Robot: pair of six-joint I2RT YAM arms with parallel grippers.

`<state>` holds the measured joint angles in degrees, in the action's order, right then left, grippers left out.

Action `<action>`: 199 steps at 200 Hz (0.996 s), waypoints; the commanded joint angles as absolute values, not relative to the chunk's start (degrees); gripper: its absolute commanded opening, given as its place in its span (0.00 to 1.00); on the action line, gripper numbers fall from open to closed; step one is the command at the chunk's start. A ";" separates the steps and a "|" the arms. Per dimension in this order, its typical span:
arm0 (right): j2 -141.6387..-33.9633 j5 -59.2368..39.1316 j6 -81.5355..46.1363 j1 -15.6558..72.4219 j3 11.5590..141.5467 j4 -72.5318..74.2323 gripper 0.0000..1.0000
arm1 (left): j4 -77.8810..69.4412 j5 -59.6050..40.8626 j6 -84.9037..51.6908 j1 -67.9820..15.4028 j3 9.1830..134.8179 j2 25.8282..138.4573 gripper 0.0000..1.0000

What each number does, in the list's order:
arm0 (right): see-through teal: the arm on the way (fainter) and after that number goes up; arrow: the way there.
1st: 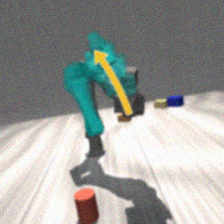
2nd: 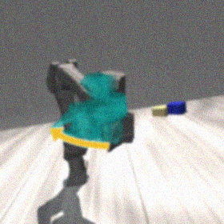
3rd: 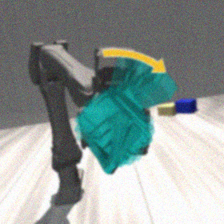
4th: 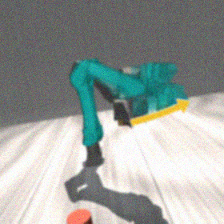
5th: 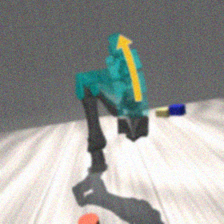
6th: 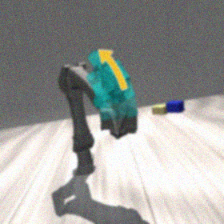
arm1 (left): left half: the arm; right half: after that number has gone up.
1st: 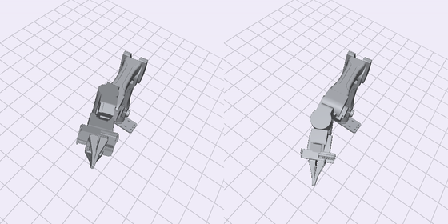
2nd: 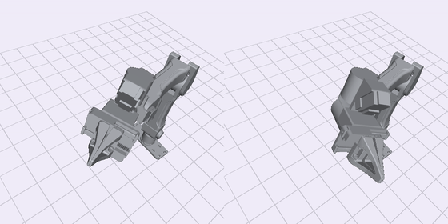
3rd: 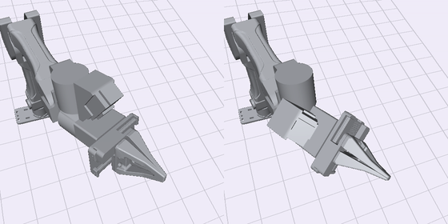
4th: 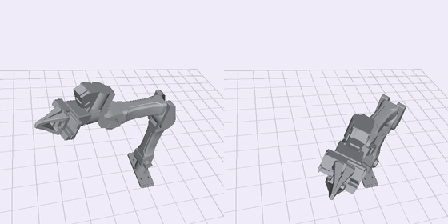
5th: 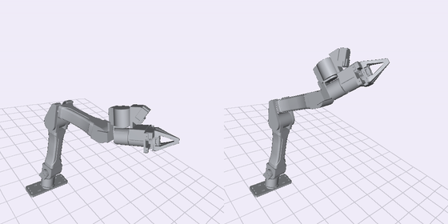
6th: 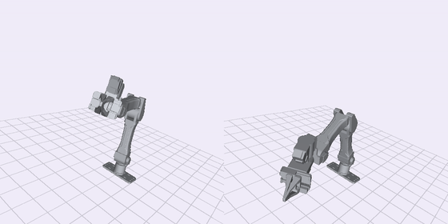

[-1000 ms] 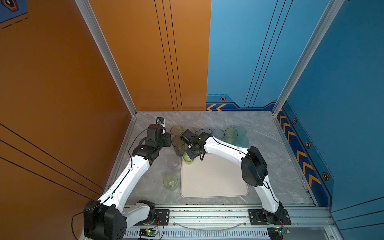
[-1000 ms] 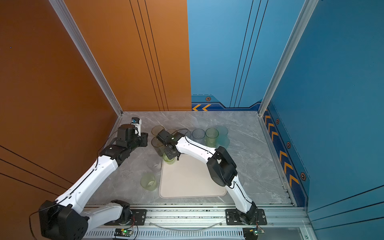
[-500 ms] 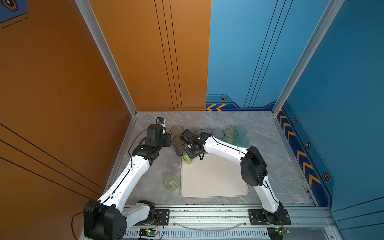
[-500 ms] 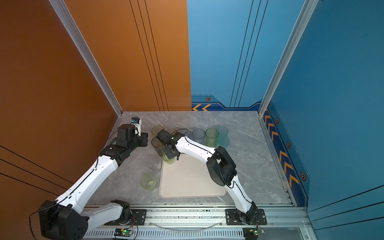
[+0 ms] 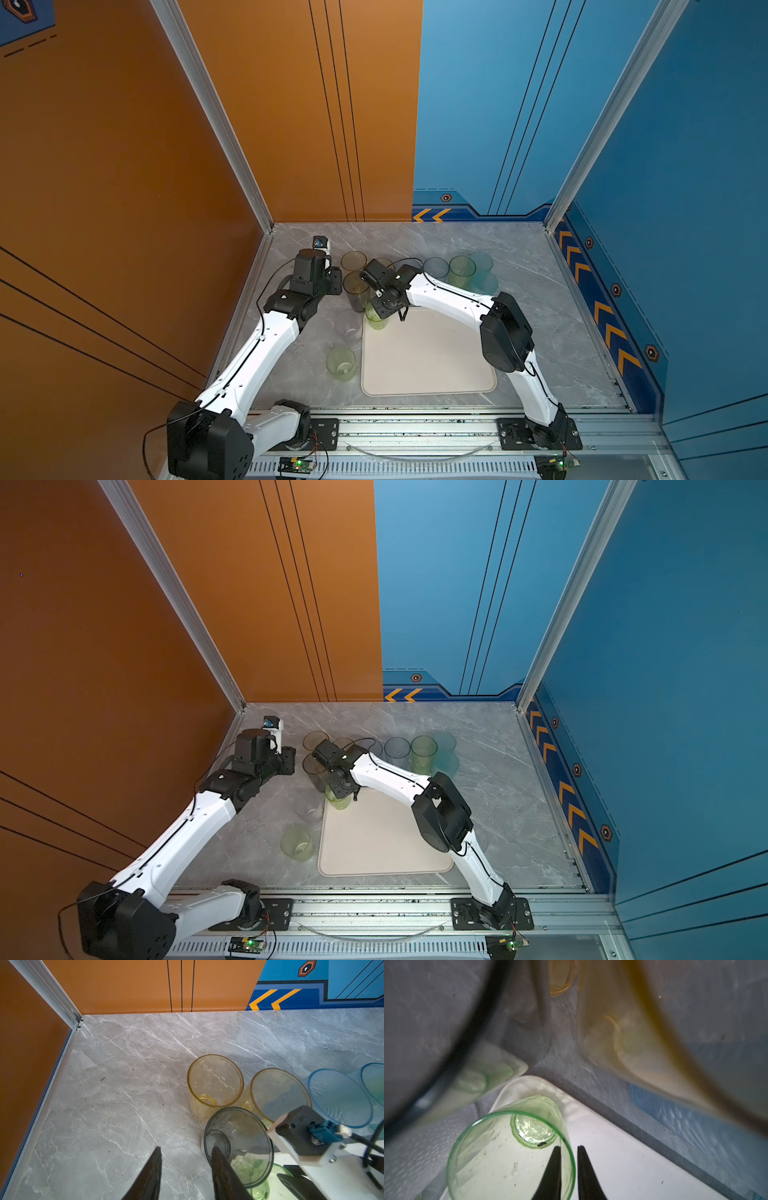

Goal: Place the glasses into the tray
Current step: 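Lower the green cup onto the tray corner nearest the dark grey cup, open right gripper, then lower left gripper to frosted clear cup while right arm withdraws toward far cups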

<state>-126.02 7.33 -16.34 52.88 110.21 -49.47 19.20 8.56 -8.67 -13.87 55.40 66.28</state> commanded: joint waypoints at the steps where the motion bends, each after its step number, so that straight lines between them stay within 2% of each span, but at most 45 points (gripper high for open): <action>1: -125.69 6.88 -15.70 52.78 111.03 -50.53 0.18 | 20.92 9.84 -9.15 -13.49 55.46 64.82 0.40; 145: -119.17 7.49 -14.77 52.49 107.61 -46.30 0.26 | 26.77 11.86 -10.61 -14.85 55.58 63.44 0.38; 199: -106.34 4.80 -14.14 51.97 98.62 -41.97 0.32 | 32.61 10.96 -12.16 -16.88 55.95 62.87 0.38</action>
<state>-113.60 6.96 -14.98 52.80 103.88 -44.73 27.90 10.59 -10.63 -15.46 55.42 63.90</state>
